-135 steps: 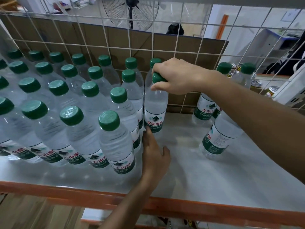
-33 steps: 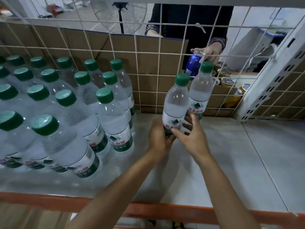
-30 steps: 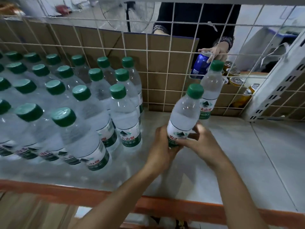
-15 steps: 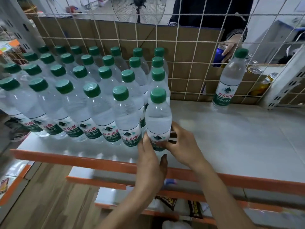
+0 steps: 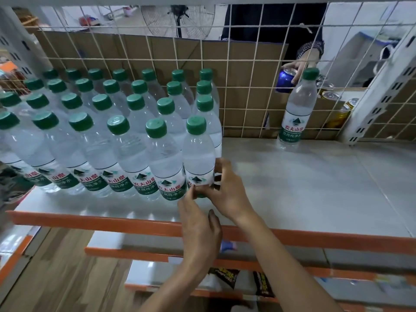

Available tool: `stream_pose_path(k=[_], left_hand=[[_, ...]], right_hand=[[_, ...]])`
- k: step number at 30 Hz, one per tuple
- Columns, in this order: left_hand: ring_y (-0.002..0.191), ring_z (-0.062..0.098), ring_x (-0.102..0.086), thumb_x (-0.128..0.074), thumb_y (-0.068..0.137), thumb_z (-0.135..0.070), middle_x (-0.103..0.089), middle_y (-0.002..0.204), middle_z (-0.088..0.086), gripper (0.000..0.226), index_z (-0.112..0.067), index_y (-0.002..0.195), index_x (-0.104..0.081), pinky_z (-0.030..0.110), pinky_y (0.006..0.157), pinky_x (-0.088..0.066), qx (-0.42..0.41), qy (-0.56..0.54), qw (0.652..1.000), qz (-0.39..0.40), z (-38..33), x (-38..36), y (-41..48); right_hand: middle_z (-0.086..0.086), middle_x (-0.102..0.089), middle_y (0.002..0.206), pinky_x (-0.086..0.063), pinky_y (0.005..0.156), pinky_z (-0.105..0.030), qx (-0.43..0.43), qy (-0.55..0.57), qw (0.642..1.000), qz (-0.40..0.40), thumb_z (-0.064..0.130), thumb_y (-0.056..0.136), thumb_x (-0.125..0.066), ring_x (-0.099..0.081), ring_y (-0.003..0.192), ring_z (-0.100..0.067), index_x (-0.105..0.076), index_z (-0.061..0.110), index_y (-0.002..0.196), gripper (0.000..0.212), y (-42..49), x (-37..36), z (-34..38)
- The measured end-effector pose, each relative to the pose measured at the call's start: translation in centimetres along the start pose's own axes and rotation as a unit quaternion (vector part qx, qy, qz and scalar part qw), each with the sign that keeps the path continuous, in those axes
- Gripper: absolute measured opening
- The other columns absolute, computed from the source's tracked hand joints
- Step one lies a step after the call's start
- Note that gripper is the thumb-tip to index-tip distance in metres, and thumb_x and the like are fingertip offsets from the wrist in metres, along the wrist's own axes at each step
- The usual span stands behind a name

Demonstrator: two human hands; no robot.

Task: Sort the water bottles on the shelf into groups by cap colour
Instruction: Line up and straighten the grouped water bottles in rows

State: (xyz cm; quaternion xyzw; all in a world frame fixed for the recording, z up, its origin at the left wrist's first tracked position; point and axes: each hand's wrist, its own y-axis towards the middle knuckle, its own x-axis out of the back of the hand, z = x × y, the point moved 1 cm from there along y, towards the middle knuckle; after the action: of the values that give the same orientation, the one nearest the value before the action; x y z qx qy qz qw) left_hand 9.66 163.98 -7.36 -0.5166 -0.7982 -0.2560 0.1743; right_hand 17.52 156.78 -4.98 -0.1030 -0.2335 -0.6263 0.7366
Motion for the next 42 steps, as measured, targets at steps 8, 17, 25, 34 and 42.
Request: stream_pose_path(k=[8, 17, 25, 34, 42], left_hand=[[0.094, 0.008, -0.05, -0.05, 0.085, 0.004, -0.044, 0.1, -0.009, 0.035, -0.021, 0.105, -0.037, 0.017, 0.075, -0.042, 0.055, -0.096, 0.992, -0.061, -2.5, -4.0, 1.1], [0.112, 0.005, -0.046, -0.049, 0.081, -0.012, -0.049, 0.12, -0.004, 0.043, -0.018, 0.124, -0.044, 0.023, 0.098, -0.04, -0.027, -0.098, 0.993, 0.068, -7.7, -12.6, 4.8], [0.135, 0.018, -0.035, -0.049, 0.086, 0.0, -0.033, 0.149, 0.002, 0.068, -0.018, 0.146, -0.024, 0.038, 0.111, -0.034, 0.036, -0.075, 0.976, 0.202, -10.1, -18.6, 12.9], [0.115, 0.018, -0.05, -0.052, 0.085, -0.003, -0.048, 0.131, 0.004, 0.06, -0.018, 0.139, -0.031, 0.035, 0.094, -0.048, 0.041, -0.034, 0.992, 0.111, -7.6, -17.3, 12.5], [0.111, 0.01, -0.05, -0.047, 0.086, 0.004, -0.047, 0.127, 0.008, 0.047, -0.01, 0.13, -0.039, 0.032, 0.101, -0.039, 0.074, -0.067, 0.995, 0.005, -5.9, -13.6, 12.1]], right_hand=[[0.003, -0.049, 0.121, -0.045, 0.094, -0.022, 0.018, -0.004, 0.998, 0.057, 0.022, 0.077, -0.075, -0.049, 0.111, -0.009, -0.051, 0.018, 0.126, 0.055, 1.1, 5.7, -2.9], [-0.016, -0.049, 0.123, -0.043, 0.097, -0.041, -0.065, -0.064, 0.956, -0.278, 0.01, 0.078, -0.071, -0.048, 0.116, -0.029, -0.045, 0.003, 0.127, 0.057, 5.3, 14.3, -11.2], [-0.01, -0.055, 0.128, -0.044, 0.089, -0.032, -0.14, -0.008, 0.969, -0.201, 0.021, 0.071, -0.079, -0.052, 0.119, -0.026, -0.042, 0.01, 0.128, 0.069, 11.2, 16.6, -14.9], [-0.005, -0.064, 0.117, -0.05, 0.086, -0.038, -0.055, -0.023, 0.99, -0.125, 0.019, 0.071, -0.077, -0.059, 0.109, -0.025, -0.051, 0.016, 0.12, 0.056, 11.9, 12.7, -13.4], [-0.006, -0.062, 0.118, -0.045, 0.08, -0.03, -0.019, -0.023, 0.996, -0.086, 0.025, 0.071, -0.078, -0.058, 0.109, -0.025, -0.053, 0.014, 0.119, 0.056, 13.7, 7.1, -10.5]])
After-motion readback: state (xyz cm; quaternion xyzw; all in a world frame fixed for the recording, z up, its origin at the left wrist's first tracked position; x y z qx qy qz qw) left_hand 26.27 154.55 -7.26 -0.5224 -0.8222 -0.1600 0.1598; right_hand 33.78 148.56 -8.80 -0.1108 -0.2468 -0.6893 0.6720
